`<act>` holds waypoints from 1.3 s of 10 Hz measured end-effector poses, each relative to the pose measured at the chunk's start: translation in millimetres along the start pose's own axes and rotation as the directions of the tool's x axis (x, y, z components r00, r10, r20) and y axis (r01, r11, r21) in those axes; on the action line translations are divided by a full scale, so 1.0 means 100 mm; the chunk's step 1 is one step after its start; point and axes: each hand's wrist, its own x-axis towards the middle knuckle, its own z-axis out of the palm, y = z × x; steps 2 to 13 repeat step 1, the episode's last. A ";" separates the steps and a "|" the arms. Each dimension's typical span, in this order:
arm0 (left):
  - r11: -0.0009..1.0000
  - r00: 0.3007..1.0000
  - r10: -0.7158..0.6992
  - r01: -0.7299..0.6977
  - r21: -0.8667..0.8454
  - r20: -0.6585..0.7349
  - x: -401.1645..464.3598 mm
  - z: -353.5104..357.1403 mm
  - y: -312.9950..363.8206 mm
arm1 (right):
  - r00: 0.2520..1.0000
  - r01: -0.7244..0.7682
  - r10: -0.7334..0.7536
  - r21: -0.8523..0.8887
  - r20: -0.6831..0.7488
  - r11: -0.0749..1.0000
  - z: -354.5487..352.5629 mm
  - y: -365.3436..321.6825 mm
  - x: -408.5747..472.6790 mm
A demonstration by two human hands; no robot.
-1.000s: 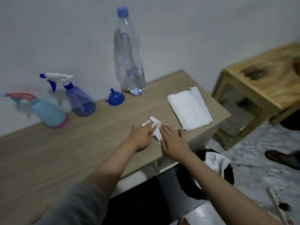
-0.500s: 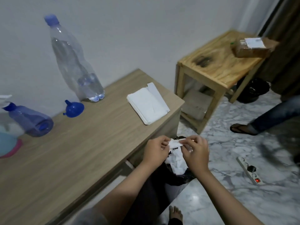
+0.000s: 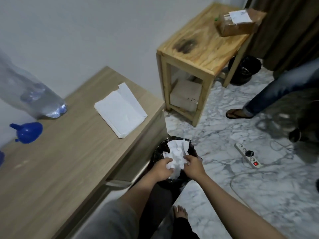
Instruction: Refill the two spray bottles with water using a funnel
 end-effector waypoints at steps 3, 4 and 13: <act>0.996 1.000 -0.016 0.015 -0.091 0.000 0.01 0.02 -0.03 | 0.997 -0.018 0.025 0.091 -0.078 0.996 -0.06 0.06 0.07; 0.996 1.000 -0.016 0.015 -0.091 0.000 0.01 0.02 -0.03 | 0.997 -0.018 0.025 0.091 -0.078 0.996 -0.06 0.06 0.07; 0.996 1.000 -0.016 0.015 -0.091 0.000 0.01 0.02 -0.03 | 0.997 -0.018 0.025 0.091 -0.078 0.996 -0.06 0.06 0.07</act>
